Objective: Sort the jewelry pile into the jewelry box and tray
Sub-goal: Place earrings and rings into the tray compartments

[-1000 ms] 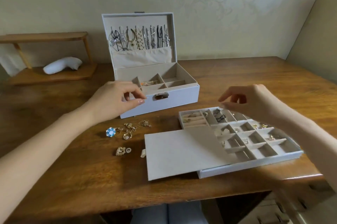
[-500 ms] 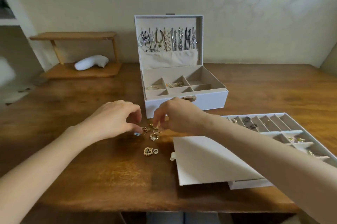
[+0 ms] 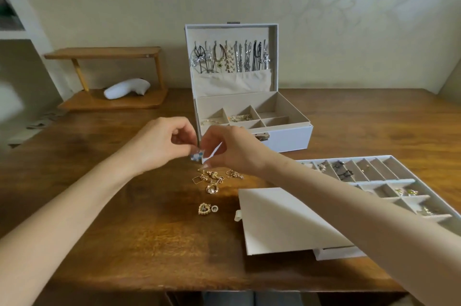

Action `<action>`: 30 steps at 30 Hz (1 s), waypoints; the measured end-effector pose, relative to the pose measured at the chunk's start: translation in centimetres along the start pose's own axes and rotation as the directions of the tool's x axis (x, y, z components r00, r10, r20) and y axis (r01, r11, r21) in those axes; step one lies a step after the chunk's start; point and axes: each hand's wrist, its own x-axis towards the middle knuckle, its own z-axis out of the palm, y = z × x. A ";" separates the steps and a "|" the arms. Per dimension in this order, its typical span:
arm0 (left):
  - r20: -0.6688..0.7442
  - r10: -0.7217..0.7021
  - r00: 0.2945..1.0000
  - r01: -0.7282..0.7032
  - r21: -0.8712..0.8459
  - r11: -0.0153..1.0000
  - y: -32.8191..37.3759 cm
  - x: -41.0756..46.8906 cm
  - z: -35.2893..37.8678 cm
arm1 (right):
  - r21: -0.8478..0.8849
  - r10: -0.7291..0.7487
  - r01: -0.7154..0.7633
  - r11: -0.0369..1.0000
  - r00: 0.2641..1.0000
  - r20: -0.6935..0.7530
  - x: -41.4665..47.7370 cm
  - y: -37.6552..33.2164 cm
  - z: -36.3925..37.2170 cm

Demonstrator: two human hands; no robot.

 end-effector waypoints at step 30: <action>0.409 0.093 0.908 0.076 -0.379 0.922 11.9 5.0 11.4 | 0.257 0.666 -0.679 0.687 0.731 0.149 -10.4 7.6 -10.8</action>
